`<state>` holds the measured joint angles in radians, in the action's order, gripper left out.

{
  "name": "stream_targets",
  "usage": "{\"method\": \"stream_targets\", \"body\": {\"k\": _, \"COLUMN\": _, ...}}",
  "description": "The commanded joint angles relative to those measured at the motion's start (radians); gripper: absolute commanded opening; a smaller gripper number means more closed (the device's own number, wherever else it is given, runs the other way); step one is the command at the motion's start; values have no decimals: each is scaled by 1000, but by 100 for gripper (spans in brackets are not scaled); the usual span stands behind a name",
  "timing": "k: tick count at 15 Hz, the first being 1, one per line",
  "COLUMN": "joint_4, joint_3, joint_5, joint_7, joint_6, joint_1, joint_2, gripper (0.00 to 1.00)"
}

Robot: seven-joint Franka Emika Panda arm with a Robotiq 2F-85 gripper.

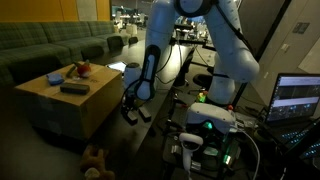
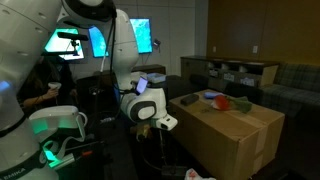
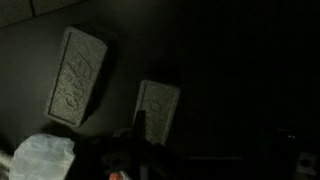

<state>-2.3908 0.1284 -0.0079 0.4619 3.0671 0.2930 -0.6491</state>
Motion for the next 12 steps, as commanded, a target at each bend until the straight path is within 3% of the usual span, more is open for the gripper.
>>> {"method": "stream_targets", "body": {"k": 1, "joint_4": 19, "joint_3": -102, "joint_5": 84, "joint_7": -107, "joint_6": 75, "joint_1": -145, "joint_2": -56, "gripper": 100}}
{"method": "stream_targets", "body": {"k": 7, "joint_4": 79, "joint_3": -209, "joint_5": 114, "joint_7": -208, "joint_6": 96, "joint_1": -302, "joint_2": -143, "gripper": 100}}
{"method": "stream_targets", "body": {"k": 12, "joint_4": 146, "joint_3": -254, "joint_5": 102, "joint_7": -269, "joint_6": 87, "joint_1": -367, "joint_2": -210, "gripper": 100}}
